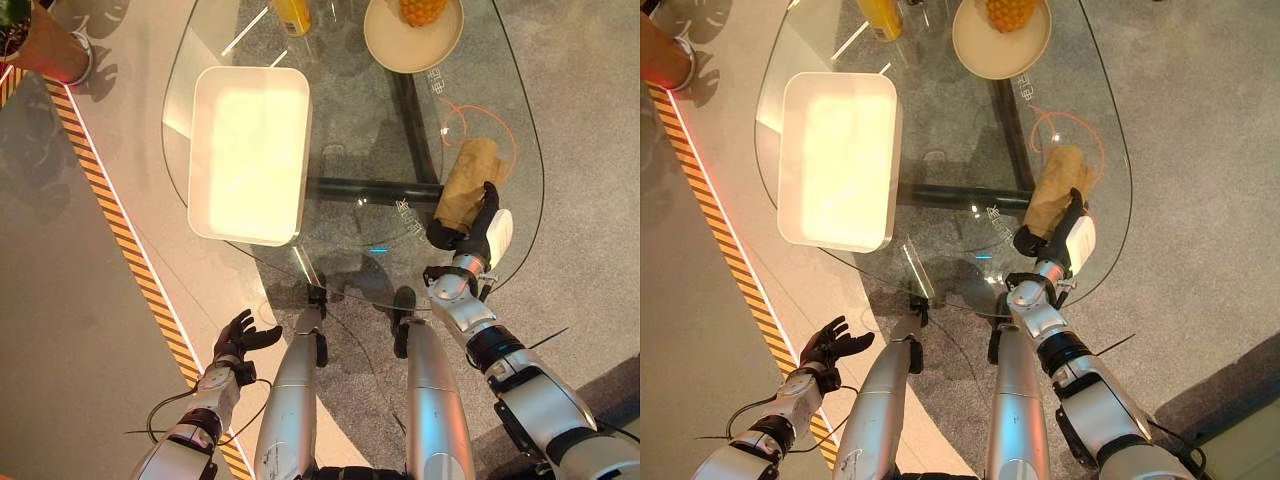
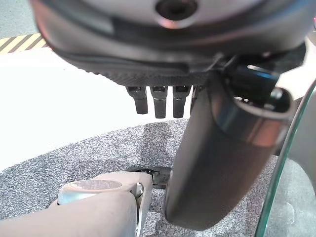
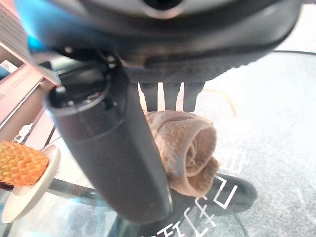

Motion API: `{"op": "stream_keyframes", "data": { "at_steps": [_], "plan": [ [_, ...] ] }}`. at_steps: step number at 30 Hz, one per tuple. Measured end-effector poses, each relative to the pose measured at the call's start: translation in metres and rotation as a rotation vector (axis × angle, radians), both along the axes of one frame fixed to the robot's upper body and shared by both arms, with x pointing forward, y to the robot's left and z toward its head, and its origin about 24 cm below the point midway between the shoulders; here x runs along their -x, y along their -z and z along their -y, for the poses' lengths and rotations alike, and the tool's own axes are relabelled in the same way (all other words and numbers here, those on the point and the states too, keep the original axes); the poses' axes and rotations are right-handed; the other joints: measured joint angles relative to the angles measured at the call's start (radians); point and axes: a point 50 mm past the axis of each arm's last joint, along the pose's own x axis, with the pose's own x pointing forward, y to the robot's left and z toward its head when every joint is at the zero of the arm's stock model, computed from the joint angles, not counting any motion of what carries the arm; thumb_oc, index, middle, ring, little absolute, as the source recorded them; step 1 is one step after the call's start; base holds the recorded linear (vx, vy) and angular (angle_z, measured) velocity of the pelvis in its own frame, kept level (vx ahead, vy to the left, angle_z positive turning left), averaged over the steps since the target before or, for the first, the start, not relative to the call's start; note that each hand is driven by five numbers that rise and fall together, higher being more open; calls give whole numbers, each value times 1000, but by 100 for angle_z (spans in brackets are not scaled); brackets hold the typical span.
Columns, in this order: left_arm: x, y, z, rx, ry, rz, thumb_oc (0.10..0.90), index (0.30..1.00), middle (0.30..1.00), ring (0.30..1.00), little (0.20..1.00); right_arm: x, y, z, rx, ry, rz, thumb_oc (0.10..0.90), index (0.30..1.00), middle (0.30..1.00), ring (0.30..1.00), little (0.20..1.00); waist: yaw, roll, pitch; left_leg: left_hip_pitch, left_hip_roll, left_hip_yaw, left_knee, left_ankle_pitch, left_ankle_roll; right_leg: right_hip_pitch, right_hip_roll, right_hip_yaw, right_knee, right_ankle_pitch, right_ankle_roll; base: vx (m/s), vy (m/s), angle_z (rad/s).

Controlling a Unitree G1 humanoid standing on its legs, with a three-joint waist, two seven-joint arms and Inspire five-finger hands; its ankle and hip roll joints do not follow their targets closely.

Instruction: Wipe the table with a cloth and put it in the basket.

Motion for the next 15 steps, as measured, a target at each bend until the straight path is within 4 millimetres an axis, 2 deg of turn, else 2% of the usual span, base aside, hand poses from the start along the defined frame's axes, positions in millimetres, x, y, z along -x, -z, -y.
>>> {"op": "stream_keyframes", "data": {
  "at_steps": [5, 6, 7, 15],
  "plan": [
    [0, 0, 2, 4, 2, -1, 800, 900, 900, 900, 900, -2, 0, 1, 3, 10, -10, 800, 900, 900, 900, 900, 3, 7, -1, 0, 0, -1, -1, 0, 1, 0, 0, -1, 2, 0, -1, 0, 0, 0],
    [0, 1, 3, 7, 3, -1, 800, 900, 900, 900, 900, -2, 0, 2, 0, 11, -10, 622, 747, 747, 747, 722, 3, 11, 0, 0, 0, -1, -1, 0, 1, 0, 0, -1, 2, 0, -1, 0, 0, 0],
    [0, 1, 4, 10, 4, -2, 800, 900, 900, 900, 900, -2, -1, 2, 1, 13, -10, 100, 300, 300, 300, 200, 3, 14, -1, 0, 0, -1, -1, 0, 1, 0, 0, -1, 2, 0, -1, 0, 0, 0],
    [-1, 2, 13, 30, 13, -2, 800, 900, 900, 900, 900, -6, -9, 13, 22, 43, -8, 100, 300, 300, 300, 200, -2, 18, -1, 1, 0, -2, -1, 0, 1, 1, -1, -3, 2, 1, -2, 0, 0, 0]
  ]
}}
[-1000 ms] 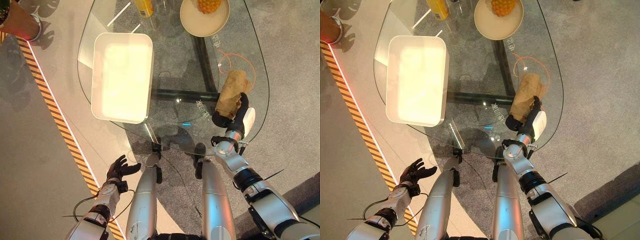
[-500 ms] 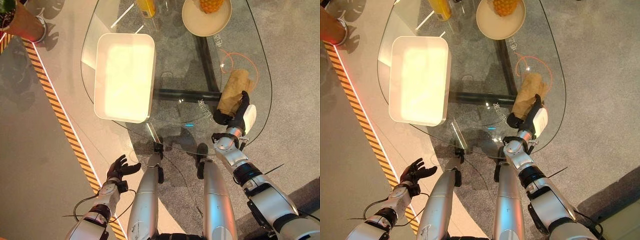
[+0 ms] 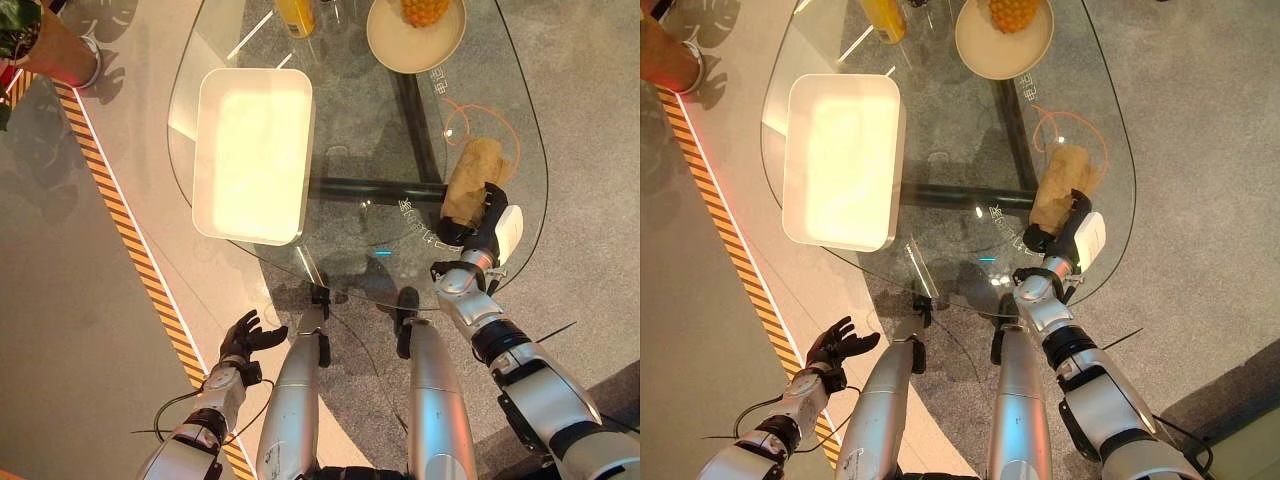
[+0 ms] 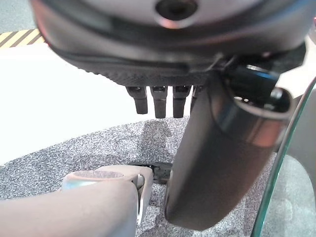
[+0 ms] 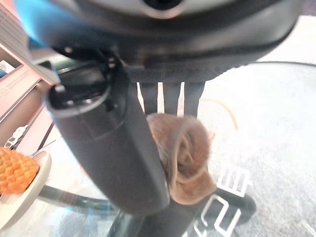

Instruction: Wipe the table with a cloth and put it in the basket.

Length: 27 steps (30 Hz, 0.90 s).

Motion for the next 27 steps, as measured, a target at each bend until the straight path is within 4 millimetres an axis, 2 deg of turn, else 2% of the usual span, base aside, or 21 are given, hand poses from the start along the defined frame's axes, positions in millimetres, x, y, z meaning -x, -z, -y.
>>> {"op": "stream_keyframes", "data": {
  "at_steps": [22, 27],
  "plan": [
    [0, 0, 1, 2, 2, 1, 800, 900, 900, 900, 900, -1, 0, 1, 6, 3, -6, 100, 300, 300, 300, 200, 1, 2, -1, 0, 0, -11, -11, 2, -2, 0, -1, -12, -4, -2, -3, 0, 0, 0],
    [-1, 0, 1, 3, 3, 0, 800, 900, 900, 900, 900, -1, -1, 1, 52, -20, -13, 100, 300, 300, 300, 200, 0, 2, -1, 0, 0, -11, -13, 4, -2, 0, 0, -12, -5, -2, -3, 0, 0, 0]
  ]
}}
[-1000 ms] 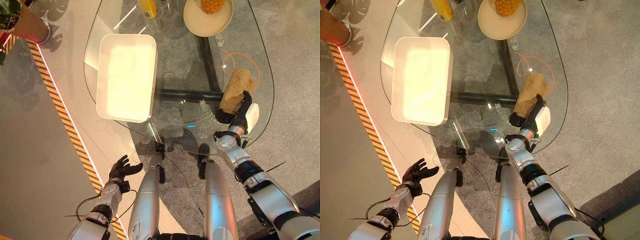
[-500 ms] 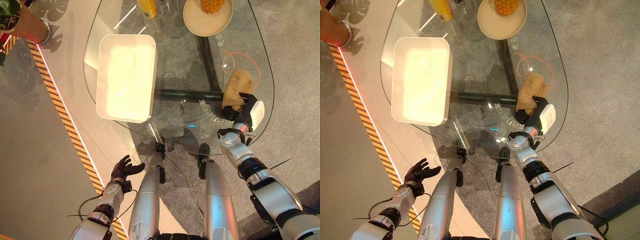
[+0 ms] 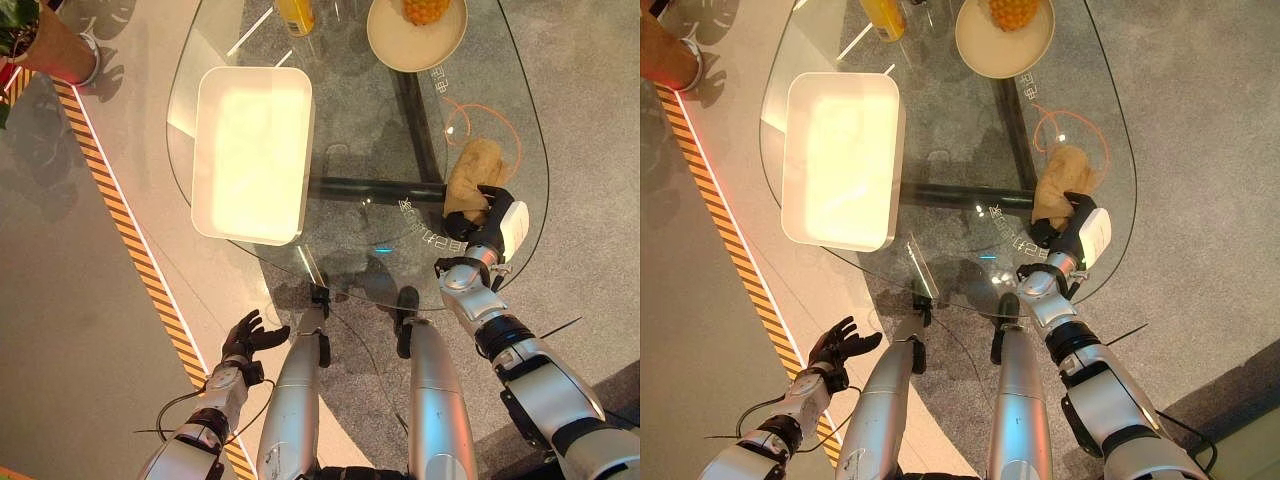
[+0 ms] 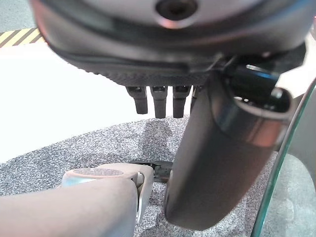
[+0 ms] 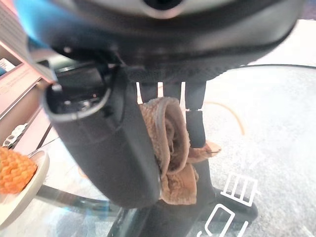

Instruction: Wipe the table with a cloth and put it in the basket.

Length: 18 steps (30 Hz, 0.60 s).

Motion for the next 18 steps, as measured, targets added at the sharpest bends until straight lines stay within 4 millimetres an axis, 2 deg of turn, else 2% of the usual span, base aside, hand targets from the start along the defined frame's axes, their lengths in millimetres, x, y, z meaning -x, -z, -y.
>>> {"op": "stream_keyframes", "data": {
  "at_steps": [9, 18],
  "plan": [
    [0, 0, 0, 2, 0, -6, 800, 900, 900, 900, 900, -2, -8, -3, 143, -109, -37, 100, 300, 300, 300, 200, -1, 0, 0, 0, 2, -1, -2, 1, -1, 0, 3, -1, -5, 0, 0, 0, 0, 0],
    [-1, -1, 1, 6, 2, 0, 800, 900, 900, 900, 900, -4, -11, -21, 250, -288, -90, 100, 300, 300, 300, 200, 3, 0, 0, 0, 3, -2, -4, 5, -5, 0, 3, -2, -4, 0, -1, 0, 0, 0]
  ]
}}
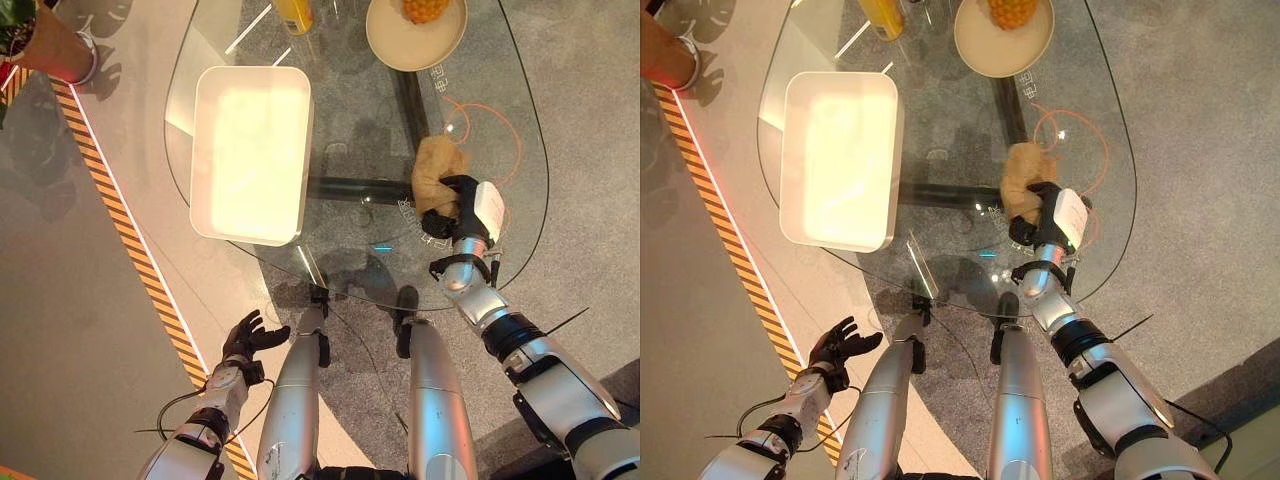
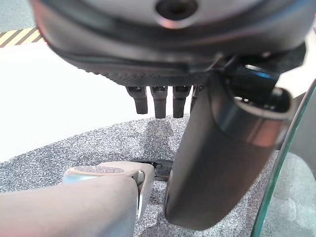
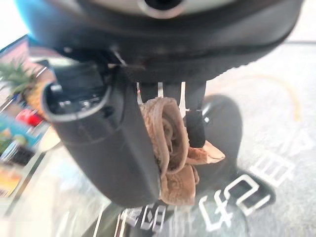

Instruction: Wipe the table with a cloth and put it in the basket.

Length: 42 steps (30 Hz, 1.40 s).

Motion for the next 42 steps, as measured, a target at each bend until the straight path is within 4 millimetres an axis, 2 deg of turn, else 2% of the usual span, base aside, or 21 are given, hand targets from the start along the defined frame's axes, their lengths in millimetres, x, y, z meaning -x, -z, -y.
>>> {"op": "stream_keyframes", "data": {
  "at_steps": [19, 29, 42],
  "plan": [
    [-3, -2, 3, 10, 11, 3, 800, 900, 900, 900, 900, -4, -3, -26, 119, -245, -136, 100, 300, 300, 300, 200, 10, 1, 0, 2, 0, -1, -2, 3, -5, -2, -3, -4, 14, -5, -5, 0, 0, 0],
    [-4, -3, 4, 11, 15, 3, 800, 900, 900, 900, 900, 1, 10, -49, 218, -447, -285, 100, 300, 300, 300, 200, 27, 3, -2, 13, -1, -2, -17, 14, -5, -3, -5, -6, 25, -12, -12, 0, 0, 0],
    [-8, -6, 5, 10, 21, 14, 800, 900, 900, 900, 900, 1, 12, -52, 251, -496, -343, 100, 300, 300, 300, 200, 45, 3, -2, 17, -2, -4, -27, 14, -6, -3, -10, -13, 33, -15, -14, 1, -2, 1]
  ]
}}
